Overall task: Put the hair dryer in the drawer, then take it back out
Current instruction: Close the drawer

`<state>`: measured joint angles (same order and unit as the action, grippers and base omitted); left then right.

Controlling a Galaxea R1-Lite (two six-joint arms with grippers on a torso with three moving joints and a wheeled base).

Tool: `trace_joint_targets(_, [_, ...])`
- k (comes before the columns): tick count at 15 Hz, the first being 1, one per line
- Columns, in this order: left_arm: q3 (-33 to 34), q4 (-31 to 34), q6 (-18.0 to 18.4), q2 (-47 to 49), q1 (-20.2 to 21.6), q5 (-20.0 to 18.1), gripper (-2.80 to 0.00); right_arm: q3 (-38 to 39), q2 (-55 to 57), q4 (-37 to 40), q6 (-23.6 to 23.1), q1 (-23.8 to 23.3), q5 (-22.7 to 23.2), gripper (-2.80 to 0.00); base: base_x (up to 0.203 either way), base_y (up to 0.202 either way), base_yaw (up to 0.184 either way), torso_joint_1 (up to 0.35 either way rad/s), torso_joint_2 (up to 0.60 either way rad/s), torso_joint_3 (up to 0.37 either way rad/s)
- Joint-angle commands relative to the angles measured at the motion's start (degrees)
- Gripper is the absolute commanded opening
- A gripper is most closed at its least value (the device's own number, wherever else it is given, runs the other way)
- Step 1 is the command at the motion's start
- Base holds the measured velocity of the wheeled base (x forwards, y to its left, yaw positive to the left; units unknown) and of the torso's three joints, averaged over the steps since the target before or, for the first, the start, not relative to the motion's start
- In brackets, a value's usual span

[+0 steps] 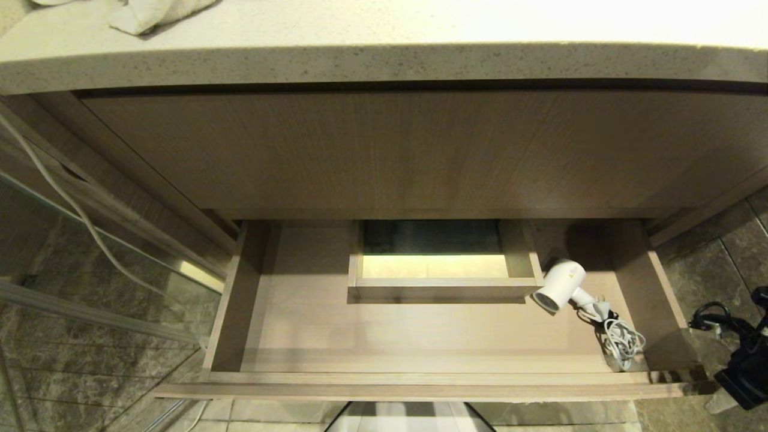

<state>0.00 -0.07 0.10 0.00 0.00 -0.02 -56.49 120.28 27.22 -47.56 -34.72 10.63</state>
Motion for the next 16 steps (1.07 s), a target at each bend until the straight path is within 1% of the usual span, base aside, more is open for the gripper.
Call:
trace_joint_targets(1, [0.0,0.0,0.0,-0.1,0.0,0.0,-2.80,-1.3,2.6,0.0,-0.2,0.8,0.1,-2.80,0.000,0.000,0.000,0.000,0.00,0.000])
trace_joint_targets(5, [0.0,0.0,0.0,-0.1,0.0,0.0,-2.80,-2.6,3.6,-0.4,-0.1,1.3,0.2,-2.80,0.000,0.000,0.000,0.000,0.00,0.000])
trace_joint_targets(11, [0.0,0.0,0.0,-0.1,0.0,0.0,-2.80,-4.1,0.2,-5.6,0.0,1.0,1.2,-2.80,0.000,0.000,0.000,0.000,0.00,0.000])
trace_joint_targets(12, [0.0,0.0,0.0,-0.1,0.0,0.0,-2.80,-4.3,-1.2,-7.0,0.0,0.8,2.4,-2.80,0.000,0.000,0.000,0.000,0.00,0.000])
trace_joint_targets(14, [0.0,0.0,0.0,-0.1,0.0,0.0,-2.80,-4.4,-3.3,-12.9,0.3,0.6,6.2,-2.80,0.000,0.000,0.000,0.000,0.00,0.000])
trace_joint_targets(16, [0.0,0.0,0.0,0.0,0.0,0.0,-2.80,-4.4,-4.4,-23.5,3.1,0.6,11.1,-2.80,0.000,0.000,0.000,0.000,0.00,0.000])
